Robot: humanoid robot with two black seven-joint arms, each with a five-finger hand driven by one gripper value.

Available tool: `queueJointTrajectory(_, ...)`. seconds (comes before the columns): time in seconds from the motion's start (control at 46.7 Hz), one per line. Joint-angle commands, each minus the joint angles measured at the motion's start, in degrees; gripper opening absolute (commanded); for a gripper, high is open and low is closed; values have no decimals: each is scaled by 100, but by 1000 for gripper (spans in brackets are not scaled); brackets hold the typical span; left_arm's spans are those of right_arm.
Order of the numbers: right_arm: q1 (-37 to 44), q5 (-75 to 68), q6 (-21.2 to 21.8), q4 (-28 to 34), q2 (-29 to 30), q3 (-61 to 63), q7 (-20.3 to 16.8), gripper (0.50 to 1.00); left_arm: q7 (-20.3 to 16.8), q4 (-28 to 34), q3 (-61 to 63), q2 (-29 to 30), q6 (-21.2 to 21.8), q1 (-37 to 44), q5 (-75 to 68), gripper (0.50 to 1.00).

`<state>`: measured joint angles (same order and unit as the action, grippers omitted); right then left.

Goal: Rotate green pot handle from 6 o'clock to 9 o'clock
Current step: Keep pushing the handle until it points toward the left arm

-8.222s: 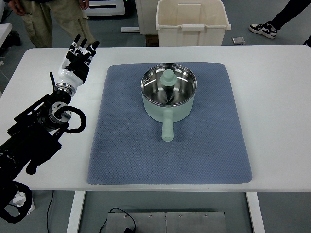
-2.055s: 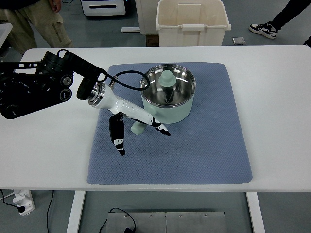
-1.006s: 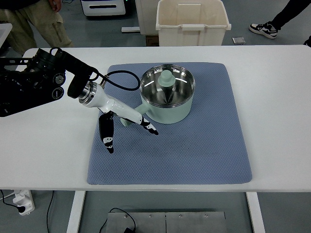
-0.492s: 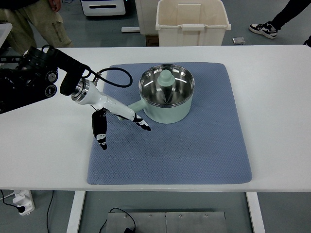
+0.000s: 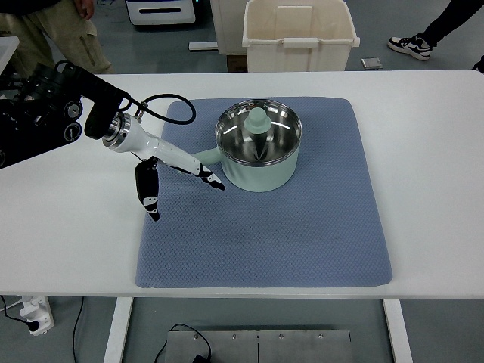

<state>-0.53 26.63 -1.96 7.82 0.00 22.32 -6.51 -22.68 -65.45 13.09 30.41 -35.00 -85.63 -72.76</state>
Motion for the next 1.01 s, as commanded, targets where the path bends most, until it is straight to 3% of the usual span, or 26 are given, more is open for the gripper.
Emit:
queueJointTrajectory(0.0, -9, 0, 2, 0, 0, 0, 1, 1000, 0, 41, 0, 0, 0, 3, 7, 1000)
queueJointTrajectory(0.985, 0, 0, 2, 0, 0, 0, 1, 1000, 70, 410, 114, -115, 0, 38, -11, 1000)
